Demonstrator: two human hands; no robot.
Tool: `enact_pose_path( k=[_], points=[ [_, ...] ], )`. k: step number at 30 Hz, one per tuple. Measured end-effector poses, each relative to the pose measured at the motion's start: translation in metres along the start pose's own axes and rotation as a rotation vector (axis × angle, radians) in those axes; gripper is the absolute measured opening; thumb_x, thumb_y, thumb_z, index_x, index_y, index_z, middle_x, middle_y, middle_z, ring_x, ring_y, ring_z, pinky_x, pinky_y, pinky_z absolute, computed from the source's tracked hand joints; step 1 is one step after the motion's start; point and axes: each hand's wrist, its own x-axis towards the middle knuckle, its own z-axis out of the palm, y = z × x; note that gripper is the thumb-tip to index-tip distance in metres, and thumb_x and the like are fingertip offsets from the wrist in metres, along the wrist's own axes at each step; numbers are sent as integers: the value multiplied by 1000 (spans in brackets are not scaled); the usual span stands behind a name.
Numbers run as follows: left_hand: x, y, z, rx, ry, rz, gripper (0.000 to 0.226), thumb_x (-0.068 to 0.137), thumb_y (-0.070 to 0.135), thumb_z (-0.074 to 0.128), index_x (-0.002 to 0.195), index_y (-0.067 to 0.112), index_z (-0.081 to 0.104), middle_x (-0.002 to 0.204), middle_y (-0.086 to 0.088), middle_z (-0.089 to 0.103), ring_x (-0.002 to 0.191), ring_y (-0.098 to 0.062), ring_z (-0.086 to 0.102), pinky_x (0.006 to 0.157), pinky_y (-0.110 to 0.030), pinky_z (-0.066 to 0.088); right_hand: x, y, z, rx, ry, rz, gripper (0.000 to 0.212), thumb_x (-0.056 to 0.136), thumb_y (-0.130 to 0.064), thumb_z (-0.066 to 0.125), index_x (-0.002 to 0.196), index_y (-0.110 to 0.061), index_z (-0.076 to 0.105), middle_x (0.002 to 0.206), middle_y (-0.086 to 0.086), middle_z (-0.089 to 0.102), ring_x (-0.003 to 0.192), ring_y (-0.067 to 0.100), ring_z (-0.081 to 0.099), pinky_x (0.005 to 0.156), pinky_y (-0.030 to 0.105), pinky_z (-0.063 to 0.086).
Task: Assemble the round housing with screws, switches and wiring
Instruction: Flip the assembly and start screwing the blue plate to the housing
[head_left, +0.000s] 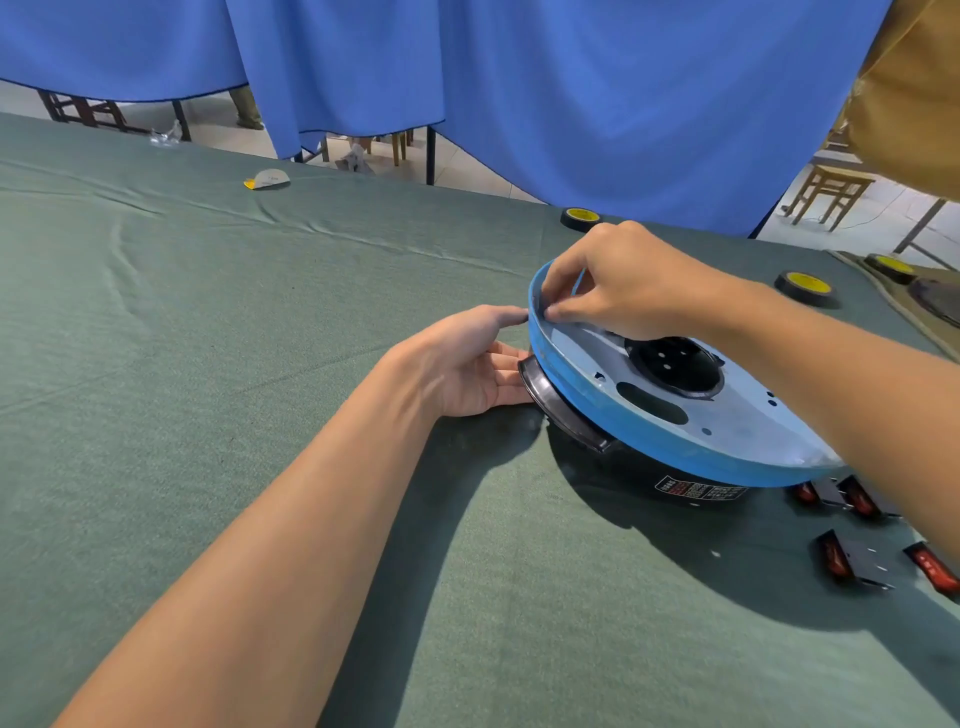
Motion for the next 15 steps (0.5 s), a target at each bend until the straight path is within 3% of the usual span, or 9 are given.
enact_pose_path(
  k=[2,6,10,12,15],
  points=[
    [-1,0,0,9,5,2,46,97,32,57,116,-9,47,68,-16,66,52,-23,67,51,-31,57,-1,-1,3,0,12,-5,6,87,-21,70,86,-18,76,70,-9,61,77,14,60,71,28,49],
    [-4,0,3,-2,3,7,47,97,34,57,115,-8,46,64,-14,65,49,-22,65,50,-30,56,-1,2,7,-101,15,0,32,93,-34,60,63,-22,57,62,-4,57,62,13,50,63,35,44],
    [-4,0,3,-5,7,4,47,97,34,56,114,-9,46,66,-15,67,51,-23,66,49,-30,56,-7,8,4,-9,31,-25,6,88,-29,68,85,-24,71,83,-7,66,70,-1,52,66,25,40],
    [-4,-1,3,-7,14,9,51,97,35,57,118,-10,46,67,-15,67,52,-22,67,49,-30,56,-7,7,7,-23,56,-32,8,88,-24,68,89,-20,74,86,-4,69,72,4,54,70,28,43],
    [-5,-1,4,-16,7,14,62,91,43,63,120,-10,47,68,-13,67,53,-22,67,51,-29,56,-7,3,10,-104,58,2,26,91,-34,62,70,-19,65,72,2,64,72,19,54,72,40,49]
  ],
)
